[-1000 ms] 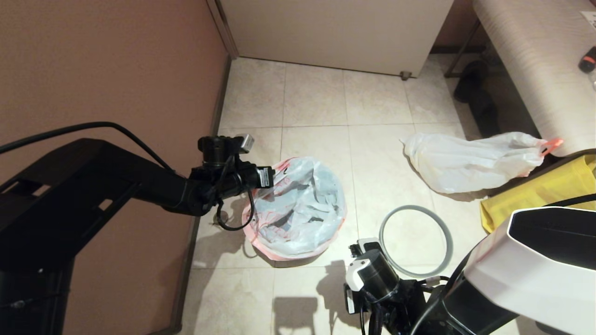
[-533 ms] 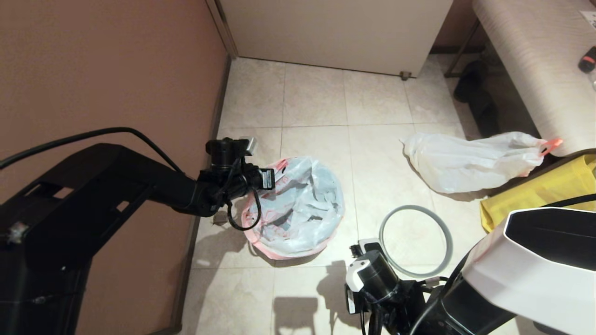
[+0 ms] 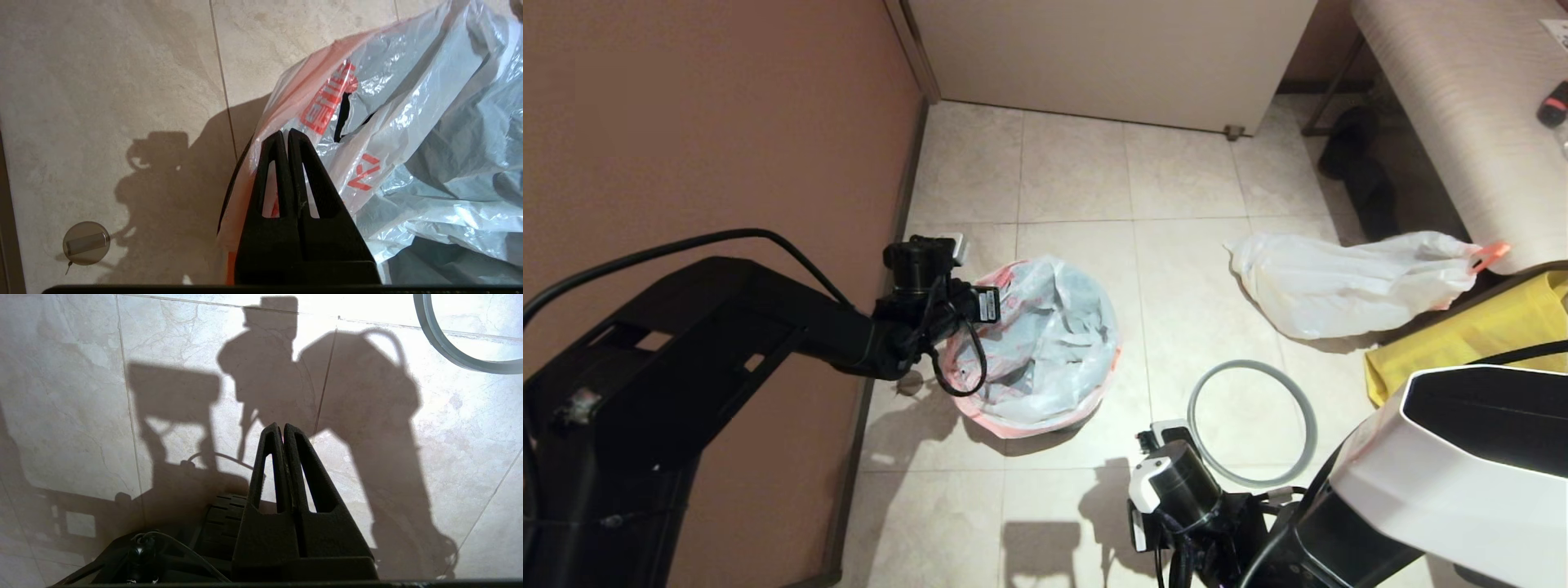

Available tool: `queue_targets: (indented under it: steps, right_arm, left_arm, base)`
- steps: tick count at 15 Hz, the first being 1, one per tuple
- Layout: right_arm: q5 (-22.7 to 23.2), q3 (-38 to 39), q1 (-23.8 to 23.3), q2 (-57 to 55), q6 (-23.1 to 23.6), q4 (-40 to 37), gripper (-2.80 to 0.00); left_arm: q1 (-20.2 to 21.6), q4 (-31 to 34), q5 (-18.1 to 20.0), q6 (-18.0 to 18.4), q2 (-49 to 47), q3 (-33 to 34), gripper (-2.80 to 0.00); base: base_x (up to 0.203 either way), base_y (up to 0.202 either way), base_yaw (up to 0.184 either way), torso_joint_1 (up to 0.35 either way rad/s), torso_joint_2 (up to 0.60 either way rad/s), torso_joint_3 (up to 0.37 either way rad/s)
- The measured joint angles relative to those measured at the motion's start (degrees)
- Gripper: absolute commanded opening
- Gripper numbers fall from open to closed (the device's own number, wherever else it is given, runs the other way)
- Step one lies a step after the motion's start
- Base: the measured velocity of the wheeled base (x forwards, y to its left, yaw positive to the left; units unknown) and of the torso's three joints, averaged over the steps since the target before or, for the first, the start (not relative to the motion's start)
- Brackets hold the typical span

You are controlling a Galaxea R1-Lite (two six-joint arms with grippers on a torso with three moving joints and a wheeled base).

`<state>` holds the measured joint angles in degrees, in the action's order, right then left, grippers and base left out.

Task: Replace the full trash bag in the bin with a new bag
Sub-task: Put the new garbage bag on the trash can

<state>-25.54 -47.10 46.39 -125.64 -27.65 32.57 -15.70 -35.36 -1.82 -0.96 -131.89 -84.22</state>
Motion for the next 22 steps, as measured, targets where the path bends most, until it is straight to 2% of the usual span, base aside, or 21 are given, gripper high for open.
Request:
queue_targets:
  steps: [10,17,20,22]
  right_arm:
    - [-0.59,-0.18,-0.11,-0.9,0.01,0.04,-2.8]
    - [-0.6,-0.35,-0.36,-1.27,-0.05,0.1,-2.8]
    - [-0.61,-0.44,-0.44,-1.34,-0.03,0.11,-2.8]
    - [-0.61,-0.41,-0.59,-1.34,0.0,0.09,-2.8]
  left_arm:
    - [0.05,0.11,0.02,0.86,-0.15,1.04,-2.8]
    - [1.37,-0.33,0.38,1.48,-8.33,-3.58,-2.8]
    - [2.05,-0.22,0.4,0.89,-10.94,-5.63,-2.8]
    - [2.32,-0.18,1.19,-2.13,-12.02,-6.53,-2.8]
  base:
    - [0.0,0.0,0.0,0.0,0.0,0.0]
    - [0.0,0.0,0.0,0.0,0.0,0.0]
    - [0.0,0.0,0.0,0.0,0.0,0.0]
    - [0.0,0.0,0.0,0.0,0.0,0.0]
